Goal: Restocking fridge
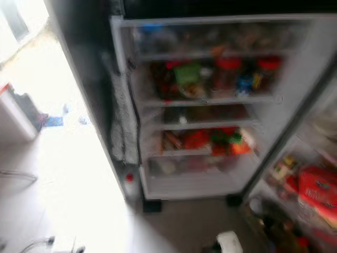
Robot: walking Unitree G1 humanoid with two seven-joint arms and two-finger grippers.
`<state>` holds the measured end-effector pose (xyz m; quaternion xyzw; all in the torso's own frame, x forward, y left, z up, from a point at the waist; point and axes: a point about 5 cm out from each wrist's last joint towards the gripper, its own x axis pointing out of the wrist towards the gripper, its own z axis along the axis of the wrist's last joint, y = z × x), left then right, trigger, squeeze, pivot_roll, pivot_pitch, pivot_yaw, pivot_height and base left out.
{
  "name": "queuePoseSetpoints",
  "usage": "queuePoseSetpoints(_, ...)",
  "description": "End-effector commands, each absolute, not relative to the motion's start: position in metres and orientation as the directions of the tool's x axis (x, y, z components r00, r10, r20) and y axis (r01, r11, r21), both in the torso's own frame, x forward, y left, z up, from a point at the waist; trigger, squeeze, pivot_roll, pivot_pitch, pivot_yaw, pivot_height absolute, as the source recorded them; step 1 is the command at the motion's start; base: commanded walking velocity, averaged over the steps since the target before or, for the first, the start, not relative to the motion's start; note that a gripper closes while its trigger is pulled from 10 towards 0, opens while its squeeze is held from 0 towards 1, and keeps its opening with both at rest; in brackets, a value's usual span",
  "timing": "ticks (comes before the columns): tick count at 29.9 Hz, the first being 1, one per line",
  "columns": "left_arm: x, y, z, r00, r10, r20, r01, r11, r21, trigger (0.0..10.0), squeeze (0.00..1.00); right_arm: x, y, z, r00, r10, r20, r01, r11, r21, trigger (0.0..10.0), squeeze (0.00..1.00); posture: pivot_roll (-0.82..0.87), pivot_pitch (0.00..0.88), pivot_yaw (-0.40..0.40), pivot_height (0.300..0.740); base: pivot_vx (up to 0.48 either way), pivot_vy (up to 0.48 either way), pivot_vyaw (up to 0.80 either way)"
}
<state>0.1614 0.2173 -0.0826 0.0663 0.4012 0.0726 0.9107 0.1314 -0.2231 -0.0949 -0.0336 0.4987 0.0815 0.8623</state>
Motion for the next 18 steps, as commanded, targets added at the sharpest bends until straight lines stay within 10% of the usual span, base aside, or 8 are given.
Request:
queuePoseSetpoints(1, 0.1594, 0.2152, -0.0845, 0.656, 0.172, -0.735, -0.055, 0.982, 0.181, 10.0, 0.00, 0.1319, -0.2287, -0.0936, 0.495, 0.087, -0.865, -0.159, 0.987, 0.008, 10.0, 0.00, -0.09, 0.034, 0.046, 0.740, 0.000, 0.352, 0.00)
queuePoseSetpoints(18, 0.1606, 0.2156, -0.0844, 0.649, 0.169, -0.741, -0.040, 0.981, 0.188, 10.0, 0.00, 0.1304, -0.2299, -0.0944, 0.498, 0.054, -0.865, -0.106, 0.994, 0.001, 10.0, 0.00, -0.10, 0.008, 0.055, 0.740, 0.000, 0.122, -0.21)
